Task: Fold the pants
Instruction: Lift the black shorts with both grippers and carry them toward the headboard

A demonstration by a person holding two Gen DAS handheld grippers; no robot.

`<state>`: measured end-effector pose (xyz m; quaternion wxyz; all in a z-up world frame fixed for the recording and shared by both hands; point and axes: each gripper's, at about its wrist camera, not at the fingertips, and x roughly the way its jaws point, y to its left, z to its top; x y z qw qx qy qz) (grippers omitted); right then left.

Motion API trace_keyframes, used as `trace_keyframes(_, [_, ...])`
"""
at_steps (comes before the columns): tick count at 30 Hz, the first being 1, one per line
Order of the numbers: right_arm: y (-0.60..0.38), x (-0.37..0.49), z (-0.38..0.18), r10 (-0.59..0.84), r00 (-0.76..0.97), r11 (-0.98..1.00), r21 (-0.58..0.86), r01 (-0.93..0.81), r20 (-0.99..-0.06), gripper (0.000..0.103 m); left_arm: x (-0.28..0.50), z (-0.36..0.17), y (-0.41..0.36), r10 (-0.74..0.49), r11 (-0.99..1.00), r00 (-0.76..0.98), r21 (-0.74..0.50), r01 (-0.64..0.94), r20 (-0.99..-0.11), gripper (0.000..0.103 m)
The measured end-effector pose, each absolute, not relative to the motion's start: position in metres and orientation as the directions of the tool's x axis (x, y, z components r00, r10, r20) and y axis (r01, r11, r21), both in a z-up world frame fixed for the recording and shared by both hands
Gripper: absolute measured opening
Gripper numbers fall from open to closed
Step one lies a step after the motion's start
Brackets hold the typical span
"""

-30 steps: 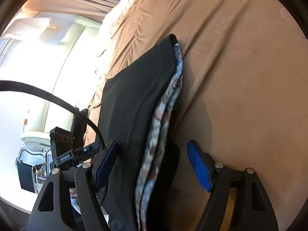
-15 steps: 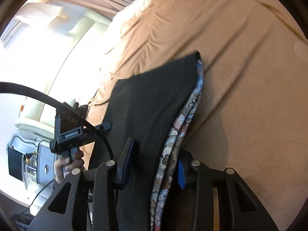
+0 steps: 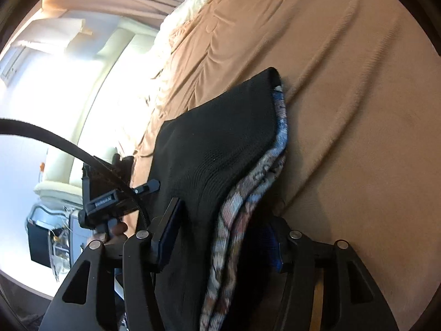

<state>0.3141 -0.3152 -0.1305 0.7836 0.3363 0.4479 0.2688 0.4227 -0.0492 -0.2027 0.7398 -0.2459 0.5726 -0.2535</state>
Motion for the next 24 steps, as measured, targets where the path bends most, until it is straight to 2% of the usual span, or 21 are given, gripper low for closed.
trace_keyframes(4, [-0.311, 0.321, -0.131, 0.720, 0.431, 0.649, 0.748, -0.139, -0.545, 0.053, 0.425, -0.206, -0.047, -0.667, 0.740, 0.214, -0.668, 0.077, -0.714, 0.042])
trace_keyframes(6, [-0.311, 0.321, -0.131, 0.720, 0.426, 0.653, 0.744, -0.145, -0.548, 0.052, 0.424, -0.206, -0.045, -0.664, 0.742, 0.219, -0.667, 0.071, -0.715, 0.035])
trace_keyframes(7, [-0.311, 0.320, -0.131, 0.720, 0.423, 0.653, 0.744, -0.143, -0.550, 0.052, 0.423, -0.207, -0.043, -0.662, 0.743, 0.220, -0.666, 0.064, -0.717, 0.027])
trace_keyframes(8, [-0.311, 0.320, -0.129, 0.715, 0.426, 0.658, 0.740, -0.142, -0.554, 0.047, 0.422, -0.207, -0.041, -0.667, 0.738, 0.221, -0.671, 0.065, -0.712, 0.020])
trace_keyframes(11, [-0.305, 0.318, -0.114, 0.698, 0.439, 0.681, 0.713, -0.164, -0.566, 0.032, 0.416, -0.199, -0.038, -0.671, 0.733, 0.243, -0.675, 0.079, -0.700, 0.011])
trace_keyframes(17, [-0.291, 0.302, -0.079, 0.662, 0.486, 0.724, 0.655, -0.217, -0.570, 0.018, 0.402, -0.172, -0.028, -0.674, 0.727, 0.302, -0.679, 0.104, -0.675, 0.010])
trace_keyframes(24, [-0.275, 0.274, -0.042, 0.659, 0.533, 0.731, 0.619, -0.288, -0.530, 0.016, 0.377, -0.136, -0.012, -0.664, 0.731, 0.373, -0.668, 0.139, -0.648, 0.010])
